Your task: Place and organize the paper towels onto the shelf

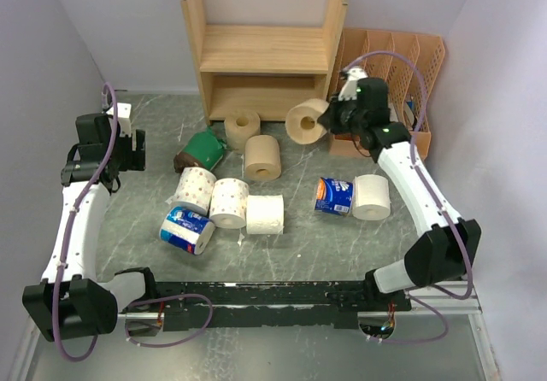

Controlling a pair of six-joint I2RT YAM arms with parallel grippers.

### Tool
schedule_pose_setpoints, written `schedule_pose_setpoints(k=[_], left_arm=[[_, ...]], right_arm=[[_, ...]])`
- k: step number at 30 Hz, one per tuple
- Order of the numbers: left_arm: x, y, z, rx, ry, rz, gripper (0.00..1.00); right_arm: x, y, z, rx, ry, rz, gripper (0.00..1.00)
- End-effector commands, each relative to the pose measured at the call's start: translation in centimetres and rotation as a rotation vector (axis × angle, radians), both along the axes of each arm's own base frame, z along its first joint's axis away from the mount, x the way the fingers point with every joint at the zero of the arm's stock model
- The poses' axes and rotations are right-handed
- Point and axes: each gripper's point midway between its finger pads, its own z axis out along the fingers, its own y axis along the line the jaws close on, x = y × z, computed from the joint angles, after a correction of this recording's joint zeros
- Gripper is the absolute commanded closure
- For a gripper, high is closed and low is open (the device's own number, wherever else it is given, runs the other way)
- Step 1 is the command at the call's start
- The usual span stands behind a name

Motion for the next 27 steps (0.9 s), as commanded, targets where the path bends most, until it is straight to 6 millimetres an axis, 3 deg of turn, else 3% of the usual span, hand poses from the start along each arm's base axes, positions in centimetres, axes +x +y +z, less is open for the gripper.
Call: schedule_pose_setpoints(k=[1, 6, 12, 16, 21, 27], left_arm=[[0.7, 0.0, 1.1, -0.013, -0.029, -0.01, 0.12], [0.6, 0.1, 0.6, -0.017, -0.019, -0.007, 0.12], [0.4, 0.3, -0.1, -0.018, -0.007, -0.003, 0.12], [0.2, 0.3, -0.1, -0.024, -0.009, -0.005, 0.12], [-0.1, 0.6, 0.5, -0.065, -0.023, -0.002, 0.12], [-0.4, 0.9, 1.2, -0.089, -0.04, 0.002, 0.12]], right_arm=[[1.2, -0.2, 6.2, 0.385, -0.002, -0.167, 1.0], [2.2, 1.4, 10.8, 0.626, 0.024, -0.206, 1.0], [5.2, 2.9, 16.1, 0.903, 0.057, -0.245, 1.0], [7.8, 1.5, 18.5, 0.998, 0.019, -0.344, 1.0], [11.1, -0.8, 18.8, 1.083, 0.007, -0.47, 1.0], [13.5, -1.3, 15.7, 1.141, 0.065, -0.569, 1.0]])
